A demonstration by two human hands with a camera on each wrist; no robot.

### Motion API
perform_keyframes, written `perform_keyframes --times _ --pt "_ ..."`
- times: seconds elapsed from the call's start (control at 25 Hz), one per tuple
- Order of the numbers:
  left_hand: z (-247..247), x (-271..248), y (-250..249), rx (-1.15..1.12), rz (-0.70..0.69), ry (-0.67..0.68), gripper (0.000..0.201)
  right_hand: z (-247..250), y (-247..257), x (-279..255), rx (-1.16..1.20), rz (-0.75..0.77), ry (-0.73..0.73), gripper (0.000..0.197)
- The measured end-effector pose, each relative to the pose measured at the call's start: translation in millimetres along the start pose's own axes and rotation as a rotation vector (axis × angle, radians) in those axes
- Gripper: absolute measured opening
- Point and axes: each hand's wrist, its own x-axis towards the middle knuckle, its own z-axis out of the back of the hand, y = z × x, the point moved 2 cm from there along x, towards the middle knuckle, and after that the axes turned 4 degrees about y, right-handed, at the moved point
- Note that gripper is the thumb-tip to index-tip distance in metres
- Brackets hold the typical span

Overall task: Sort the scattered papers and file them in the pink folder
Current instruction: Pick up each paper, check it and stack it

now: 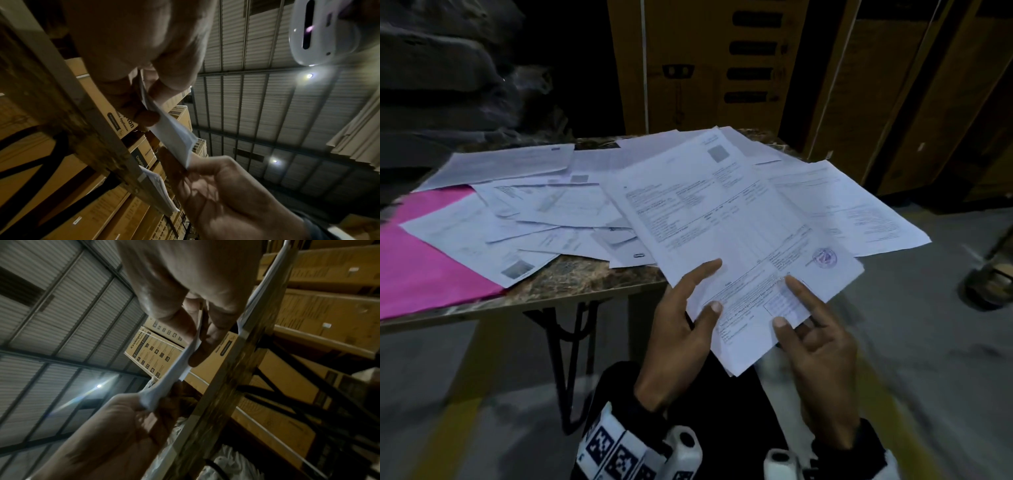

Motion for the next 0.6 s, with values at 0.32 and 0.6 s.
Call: perform_keyframes --times 0.32,0.6 --pt "-33 34 -10 0.006 0.032 0.147 0.051 74 22 26 -0.203 0.029 -0.113 0.048" --pt "-75 83 -13 -0.090 0.015 0.105 0.043 108 25 57 -0.269 0.040 -0.192 0.049"
